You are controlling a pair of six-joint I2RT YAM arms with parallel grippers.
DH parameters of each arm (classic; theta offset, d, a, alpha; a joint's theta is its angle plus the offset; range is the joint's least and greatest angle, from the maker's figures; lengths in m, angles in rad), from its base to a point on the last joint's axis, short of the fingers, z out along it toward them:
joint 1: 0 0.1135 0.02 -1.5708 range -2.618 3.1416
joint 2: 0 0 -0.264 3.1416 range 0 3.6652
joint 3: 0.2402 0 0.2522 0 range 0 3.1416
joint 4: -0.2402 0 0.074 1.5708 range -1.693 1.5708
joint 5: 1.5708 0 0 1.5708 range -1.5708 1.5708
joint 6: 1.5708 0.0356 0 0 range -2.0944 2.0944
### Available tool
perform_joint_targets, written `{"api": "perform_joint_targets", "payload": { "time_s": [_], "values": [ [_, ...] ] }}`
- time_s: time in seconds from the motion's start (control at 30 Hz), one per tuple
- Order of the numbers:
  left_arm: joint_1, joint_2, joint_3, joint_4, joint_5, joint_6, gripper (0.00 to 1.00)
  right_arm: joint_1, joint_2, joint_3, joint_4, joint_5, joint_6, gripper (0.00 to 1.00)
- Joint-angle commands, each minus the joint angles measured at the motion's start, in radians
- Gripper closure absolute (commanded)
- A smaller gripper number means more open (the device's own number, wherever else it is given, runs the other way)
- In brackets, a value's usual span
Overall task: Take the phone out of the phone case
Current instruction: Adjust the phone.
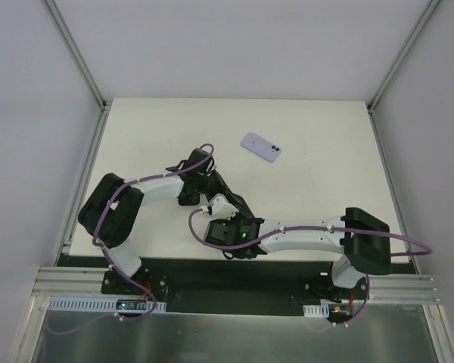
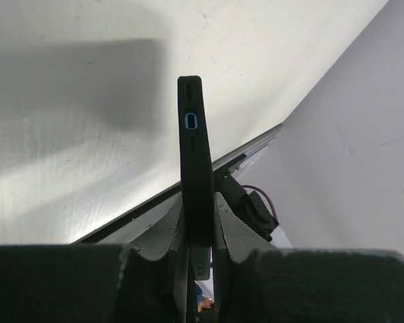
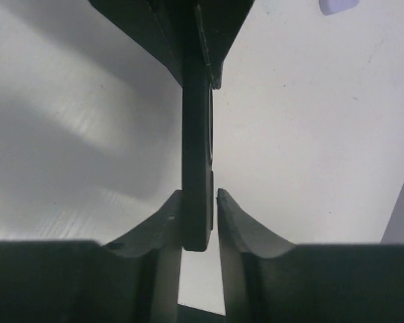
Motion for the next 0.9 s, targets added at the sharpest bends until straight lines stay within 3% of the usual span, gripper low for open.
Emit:
{"api": "perform_joint_targets", "payload": {
  "time_s": [0.0, 0.03, 0.17, 0.23, 0.27, 0.3, 0.33, 0.37, 0.4, 0.6, 0.63, 0.87],
  "values": [
    [-0.002, -0.069, 0.041, -0.016, 0.019, 0.017, 1.0, -0.003, -0.01, 0.039, -0.057, 0.142, 0.024, 0.79],
    [-0.002, -0.07, 0.04, -0.016, 0.016, 0.019, 1.0, -0.003, -0.008, 0.042, -0.055, 0.145, 0.024, 0.98],
    [0.005, -0.09, 0.038, -0.014, 0.022, 0.062, 1.0, -0.021, -0.043, 0.012, 0.02, 0.097, -0.038, 0.99],
    [0.012, -0.108, 0.043, -0.022, 0.032, 0.135, 0.91, -0.04, -0.113, -0.016, 0.063, 0.048, -0.069, 0.98],
    [0.019, -0.116, 0.046, -0.03, 0.045, 0.16, 0.81, -0.072, -0.146, -0.048, 0.103, -0.023, -0.095, 0.99],
    [0.039, -0.142, 0.046, -0.037, 0.05, 0.206, 0.47, -0.093, -0.179, -0.067, 0.124, -0.067, -0.109, 0.99],
    [0.051, -0.159, 0.045, -0.065, 0.05, 0.227, 0.25, -0.113, -0.254, -0.088, 0.149, -0.114, -0.12, 0.99],
    [0.064, -0.177, 0.04, -0.077, 0.045, 0.247, 0.1, -0.162, -0.291, -0.104, 0.179, -0.212, -0.15, 0.99],
    [0.096, -0.215, 0.037, -0.086, 0.048, 0.288, 0.01, -0.191, -0.363, -0.129, 0.19, -0.26, -0.157, 0.99],
    [0.199, -0.325, 0.02, -0.114, 0.093, 0.367, 0.01, -0.453, -0.574, -0.182, 0.246, -0.593, -0.09, 0.99],
    [0.206, -0.329, 0.02, -0.114, 0.093, 0.372, 0.01, -0.531, -0.592, -0.199, 0.261, -0.709, -0.065, 0.99],
    [0.205, -0.349, 0.003, -0.041, 0.143, 0.402, 0.02, -0.797, -0.648, -0.324, 0.614, -1.217, 0.236, 0.99]
  ]
}}
